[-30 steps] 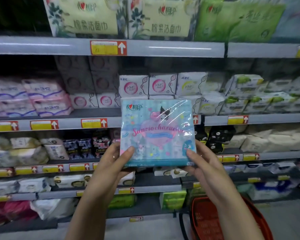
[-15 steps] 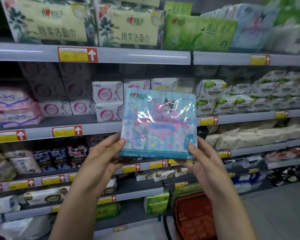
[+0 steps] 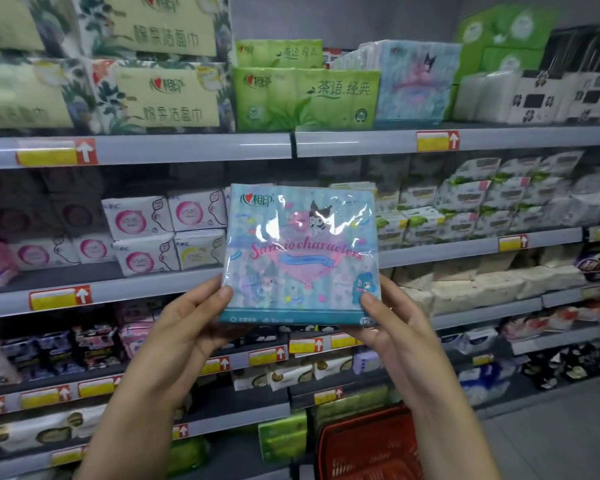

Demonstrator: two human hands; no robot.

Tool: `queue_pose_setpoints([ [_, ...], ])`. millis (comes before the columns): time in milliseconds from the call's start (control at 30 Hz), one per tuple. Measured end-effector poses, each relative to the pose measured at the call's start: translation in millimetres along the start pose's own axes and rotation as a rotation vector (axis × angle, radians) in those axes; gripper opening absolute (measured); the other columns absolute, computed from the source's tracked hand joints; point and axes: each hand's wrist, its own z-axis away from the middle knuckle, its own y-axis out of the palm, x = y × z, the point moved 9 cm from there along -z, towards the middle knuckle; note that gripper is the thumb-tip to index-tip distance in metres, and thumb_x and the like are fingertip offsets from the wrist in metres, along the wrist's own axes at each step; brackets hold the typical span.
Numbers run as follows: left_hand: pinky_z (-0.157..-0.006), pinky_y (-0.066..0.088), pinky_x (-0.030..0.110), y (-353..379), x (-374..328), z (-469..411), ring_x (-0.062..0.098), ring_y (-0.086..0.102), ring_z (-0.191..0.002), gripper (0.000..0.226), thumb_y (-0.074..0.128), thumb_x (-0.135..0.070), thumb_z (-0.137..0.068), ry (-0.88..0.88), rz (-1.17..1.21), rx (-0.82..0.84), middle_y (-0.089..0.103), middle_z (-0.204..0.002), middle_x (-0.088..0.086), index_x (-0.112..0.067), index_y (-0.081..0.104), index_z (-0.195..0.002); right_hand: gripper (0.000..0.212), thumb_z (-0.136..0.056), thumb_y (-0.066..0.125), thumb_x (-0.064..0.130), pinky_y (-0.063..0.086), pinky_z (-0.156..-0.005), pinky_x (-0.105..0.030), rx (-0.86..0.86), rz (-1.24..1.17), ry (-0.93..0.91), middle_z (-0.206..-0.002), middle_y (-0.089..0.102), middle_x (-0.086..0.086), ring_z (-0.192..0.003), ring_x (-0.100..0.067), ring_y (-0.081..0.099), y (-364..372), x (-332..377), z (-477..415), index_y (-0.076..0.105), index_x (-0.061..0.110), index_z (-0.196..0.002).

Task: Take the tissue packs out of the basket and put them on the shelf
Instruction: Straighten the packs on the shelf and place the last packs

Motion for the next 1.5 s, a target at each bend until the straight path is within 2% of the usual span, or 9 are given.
queue_pose_setpoints([
  [100, -0.075, 0.059, 0.029, 31, 6, 0, 0.025, 0.069, -0.102, 0.100, 0.093, -0.052, -0.032, 0.030, -0.012, -0.015, 0.071, -0.114, 0.012, -0.008, 0.065, -0.117, 0.089, -0.048, 0.090, 0.046, 0.057, -0.080, -0.034, 0.004, 0.003, 0.018, -0.119, 0.067, -0.006, -0.108, -0.027, 0.065, -30, 14, -2, 0.057, 0.019, -0.127],
  [267, -0.069, 0.058, 0.025, 76, 28, 1, 0.021, 0.071, -0.095, 0.083, 0.094, -0.051, -0.029, 0.056, 0.026, -0.047, 0.072, -0.109, 0.011, -0.013, 0.075, -0.101, 0.094, -0.046, 0.090, 0.046, 0.056, -0.084, -0.039, 0.027, 0.010, 0.020, -0.118, 0.068, -0.006, -0.107, -0.027, 0.066, -77, 35, -1, 0.055, 0.017, -0.128],
  [400, -0.066, 0.057, 0.023, 112, 44, -5, 0.018, 0.072, -0.089, 0.082, 0.094, -0.051, -0.028, 0.070, 0.032, -0.055, 0.074, -0.105, 0.008, -0.013, 0.076, -0.098, 0.093, -0.050, 0.089, 0.046, 0.054, -0.089, -0.042, 0.049, 0.022, 0.006, -0.120, 0.067, -0.006, -0.109, -0.025, 0.065, -112, 49, -2, 0.053, 0.016, -0.131],
  [567, -0.070, 0.058, 0.026, 147, 56, -25, 0.020, 0.071, -0.091, 0.087, 0.093, -0.051, -0.032, 0.043, 0.008, -0.052, 0.072, -0.110, 0.012, -0.011, 0.072, -0.107, 0.097, -0.048, 0.089, 0.050, 0.055, -0.087, -0.043, 0.005, 0.032, -0.011, -0.121, 0.067, -0.005, -0.107, -0.024, 0.065, -148, 62, -12, 0.053, 0.015, -0.131],
  [700, -0.078, 0.059, 0.033, 160, 54, -44, 0.023, 0.070, -0.097, 0.078, 0.092, -0.051, -0.037, 0.030, -0.007, -0.008, 0.071, -0.112, 0.012, -0.015, 0.074, -0.104, 0.088, -0.048, 0.088, 0.049, 0.057, -0.077, -0.033, -0.003, 0.010, -0.037, -0.117, 0.068, -0.004, -0.105, -0.023, 0.066, -157, 72, -26, 0.059, 0.017, -0.125],
  [900, -0.074, 0.058, 0.025, 167, 34, -81, 0.017, 0.070, -0.096, 0.076, 0.091, -0.055, -0.033, 0.043, -0.059, 0.035, 0.073, -0.109, 0.008, -0.020, 0.076, -0.099, 0.086, -0.048, 0.088, 0.048, 0.057, -0.076, -0.031, -0.025, -0.004, -0.062, -0.117, 0.067, -0.007, -0.105, -0.022, 0.066, -157, 84, -56, 0.061, 0.017, -0.123],
  [1067, -0.074, 0.058, 0.027, 178, 25, -109, 0.017, 0.070, -0.097, 0.074, 0.091, -0.056, -0.032, 0.060, -0.061, 0.081, 0.073, -0.108, 0.004, -0.026, 0.077, -0.098, 0.086, -0.049, 0.088, 0.048, 0.057, -0.079, -0.034, -0.043, 0.024, -0.117, -0.120, 0.066, -0.007, -0.106, -0.024, 0.066, -160, 99, -81, 0.060, 0.017, -0.124],
  [1267, -0.080, 0.058, 0.032, 178, 30, -134, 0.019, 0.069, -0.101, 0.070, 0.091, -0.051, -0.038, 0.068, -0.039, 0.069, 0.073, -0.109, 0.006, -0.020, 0.077, -0.099, 0.065, -0.062, 0.082, 0.039, 0.057, -0.082, -0.041, -0.001, 0.004, -0.155, -0.123, 0.065, -0.009, -0.108, -0.026, 0.065, -165, 98, -107, 0.062, 0.018, -0.121],
  [1500, -0.083, 0.057, 0.031, 197, 47, -156, 0.021, 0.067, -0.106, 0.069, 0.089, -0.053, -0.042, 0.090, -0.069, 0.050, 0.072, -0.113, 0.005, -0.023, 0.075, -0.102, 0.062, -0.056, 0.086, 0.040, 0.059, -0.073, -0.037, 0.027, -0.020, -0.110, -0.117, 0.067, -0.007, -0.100, -0.024, 0.068, -196, 96, -138, 0.068, 0.022, -0.112],
])
